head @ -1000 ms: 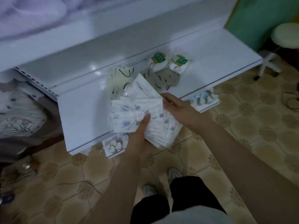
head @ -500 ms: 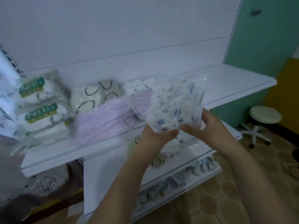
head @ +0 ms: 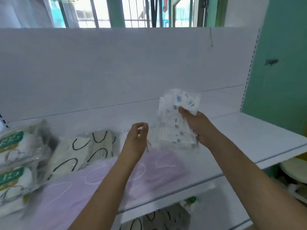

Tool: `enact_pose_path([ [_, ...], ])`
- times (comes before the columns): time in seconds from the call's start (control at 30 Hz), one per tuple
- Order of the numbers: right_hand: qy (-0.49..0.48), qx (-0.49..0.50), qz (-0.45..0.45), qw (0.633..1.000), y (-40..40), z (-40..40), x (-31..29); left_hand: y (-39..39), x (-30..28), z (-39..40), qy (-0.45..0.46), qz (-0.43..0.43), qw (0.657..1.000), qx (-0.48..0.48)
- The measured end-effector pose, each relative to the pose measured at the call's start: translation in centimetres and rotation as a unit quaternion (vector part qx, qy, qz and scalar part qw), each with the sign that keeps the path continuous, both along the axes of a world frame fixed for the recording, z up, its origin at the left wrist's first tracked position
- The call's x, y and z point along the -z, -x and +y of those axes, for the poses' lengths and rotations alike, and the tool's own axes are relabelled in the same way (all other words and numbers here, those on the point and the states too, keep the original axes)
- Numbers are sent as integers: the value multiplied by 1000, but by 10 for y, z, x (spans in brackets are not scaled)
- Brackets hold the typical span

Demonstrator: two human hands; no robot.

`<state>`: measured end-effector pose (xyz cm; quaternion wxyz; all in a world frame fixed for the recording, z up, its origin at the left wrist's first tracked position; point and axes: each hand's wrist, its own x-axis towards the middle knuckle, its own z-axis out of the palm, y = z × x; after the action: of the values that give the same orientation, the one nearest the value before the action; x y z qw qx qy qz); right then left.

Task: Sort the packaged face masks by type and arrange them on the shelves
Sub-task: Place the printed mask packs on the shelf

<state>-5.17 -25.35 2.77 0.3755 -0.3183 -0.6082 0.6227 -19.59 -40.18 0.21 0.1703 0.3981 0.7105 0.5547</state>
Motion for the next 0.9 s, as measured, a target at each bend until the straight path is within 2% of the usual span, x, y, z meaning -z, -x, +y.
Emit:
enact_pose_path([
  [0.1, 33, -56, -53, 996, 51, 75, 17, 15, 17, 37, 38, 84, 994, -64],
  [0.2, 36, -139, -173, 974, 92, 115, 44, 37, 35, 68, 151, 107, 982, -49],
  [0.27, -7, -111, -256, 960, 111, 131, 68, 47, 49, 83, 250, 165, 953, -45],
  [0.33, -55, -118, -300, 945, 129, 141, 88, 52, 58, 94, 329, 213, 920, -28],
  [0.47, -122, -185, -375, 900, 150, 154, 96, 56, 59, 110, 401, 228, 887, -21],
  [0.57, -163, -119, -412, 889, 142, 157, 83, 54, 54, 109, 368, 265, 888, -79],
  [0.63, -227, -42, -390, 892, 127, 147, 70, 42, 48, 101, 303, 282, 903, -116],
  [0.7, -280, -15, -311, 908, 110, 132, 53, 17, 39, 89, 220, 287, 923, -133],
  [0.77, -320, -30, -215, 922, 93, 113, 41, -12, 36, 71, 149, 284, 936, -144],
  [0.83, -367, -54, -147, 917, 70, 89, 35, -42, 37, 50, 87, 268, 946, -156],
  [0.9, -398, -81, -123, 905, 47, 65, 36, -68, 43, 29, 34, 244, 952, -183],
])
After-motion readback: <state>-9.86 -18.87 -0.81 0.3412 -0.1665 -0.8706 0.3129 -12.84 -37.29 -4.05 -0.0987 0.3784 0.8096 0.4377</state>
